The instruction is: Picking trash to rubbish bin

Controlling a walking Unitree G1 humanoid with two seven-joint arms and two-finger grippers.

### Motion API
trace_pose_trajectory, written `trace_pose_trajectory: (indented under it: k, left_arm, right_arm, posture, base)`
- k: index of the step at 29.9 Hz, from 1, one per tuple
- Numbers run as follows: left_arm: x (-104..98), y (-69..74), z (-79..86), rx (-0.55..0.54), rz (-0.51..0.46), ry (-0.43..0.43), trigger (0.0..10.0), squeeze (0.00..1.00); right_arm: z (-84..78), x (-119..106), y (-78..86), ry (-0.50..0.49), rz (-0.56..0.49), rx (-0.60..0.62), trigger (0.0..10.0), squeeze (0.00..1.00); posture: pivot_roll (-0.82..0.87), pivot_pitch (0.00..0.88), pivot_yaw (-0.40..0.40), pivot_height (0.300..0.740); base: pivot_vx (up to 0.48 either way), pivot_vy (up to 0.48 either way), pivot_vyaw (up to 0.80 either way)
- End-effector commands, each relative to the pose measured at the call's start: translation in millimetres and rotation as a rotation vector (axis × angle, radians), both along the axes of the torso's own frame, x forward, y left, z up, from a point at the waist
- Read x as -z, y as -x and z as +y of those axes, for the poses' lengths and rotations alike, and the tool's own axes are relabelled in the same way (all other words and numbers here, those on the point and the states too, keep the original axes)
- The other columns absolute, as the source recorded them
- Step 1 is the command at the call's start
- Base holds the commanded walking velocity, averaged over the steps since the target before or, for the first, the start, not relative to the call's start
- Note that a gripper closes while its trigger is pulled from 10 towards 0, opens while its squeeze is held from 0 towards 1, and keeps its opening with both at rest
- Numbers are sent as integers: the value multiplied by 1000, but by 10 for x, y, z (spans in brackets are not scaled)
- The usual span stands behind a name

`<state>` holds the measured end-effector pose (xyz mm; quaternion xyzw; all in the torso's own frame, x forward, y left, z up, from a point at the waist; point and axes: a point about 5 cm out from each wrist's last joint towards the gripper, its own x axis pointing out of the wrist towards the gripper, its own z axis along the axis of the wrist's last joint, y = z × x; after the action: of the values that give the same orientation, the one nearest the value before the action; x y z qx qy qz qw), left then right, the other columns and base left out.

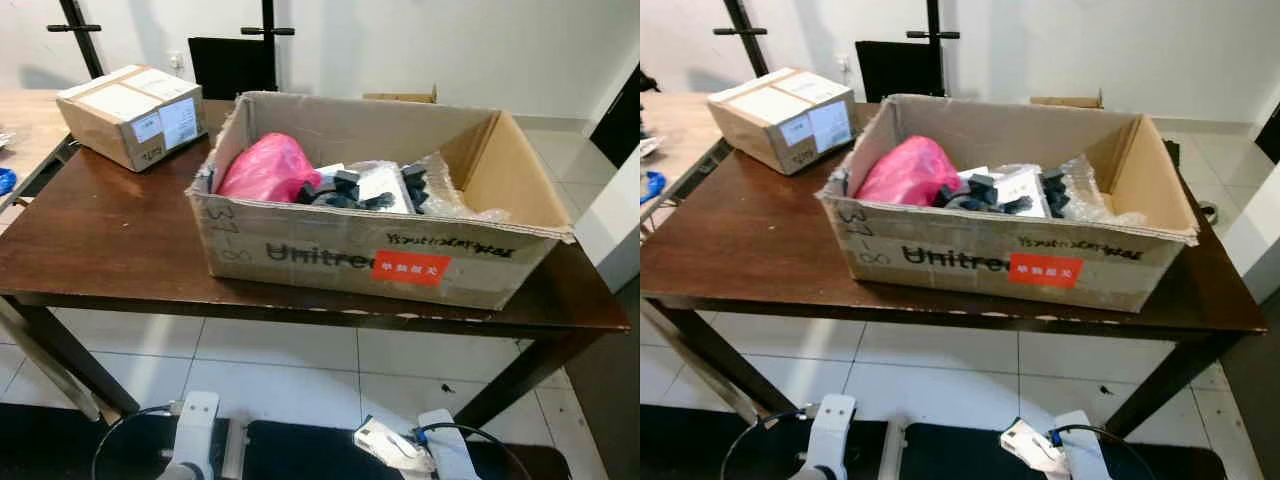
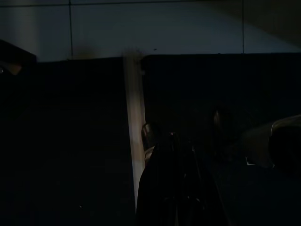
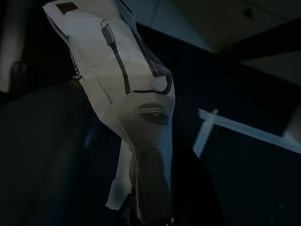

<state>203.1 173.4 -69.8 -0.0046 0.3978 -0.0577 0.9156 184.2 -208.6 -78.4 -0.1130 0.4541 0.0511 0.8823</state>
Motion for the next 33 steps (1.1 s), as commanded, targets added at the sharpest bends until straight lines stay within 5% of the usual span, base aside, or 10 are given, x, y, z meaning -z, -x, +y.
trace_pose_trajectory:
  k: [1, 24, 31, 33]
  left_arm:
    - [45, 83, 55, -6, 33, -15, 10000, 0]
    - [30, 71, 93, -1, 10, -54, 10000, 0]
    - [-20, 16, 65, 15, -53, -31, 10000, 0]
    - [-53, 4, 72, 145, -85, -89, 10000, 0]
  right_arm:
    - [16, 20, 33, -10, 10, 13, 10000, 0]
    - [10, 10, 19, -8, 1, 7, 10000, 0]
    - [52, -93, -162, -25, -78, -55, 10000, 0]
    - [86, -193, -309, -77, -146, -80, 10000, 0]
  posture:
    - [-61, 141, 15, 740]
    - [-76, 131, 22, 740]
    - [-88, 118, 28, 740]
    - [-91, 117, 31, 740]
  base:
    - [0, 0, 0]
    - [0, -167, 0]
    - [0, 0, 0]
    - [0, 0, 0]
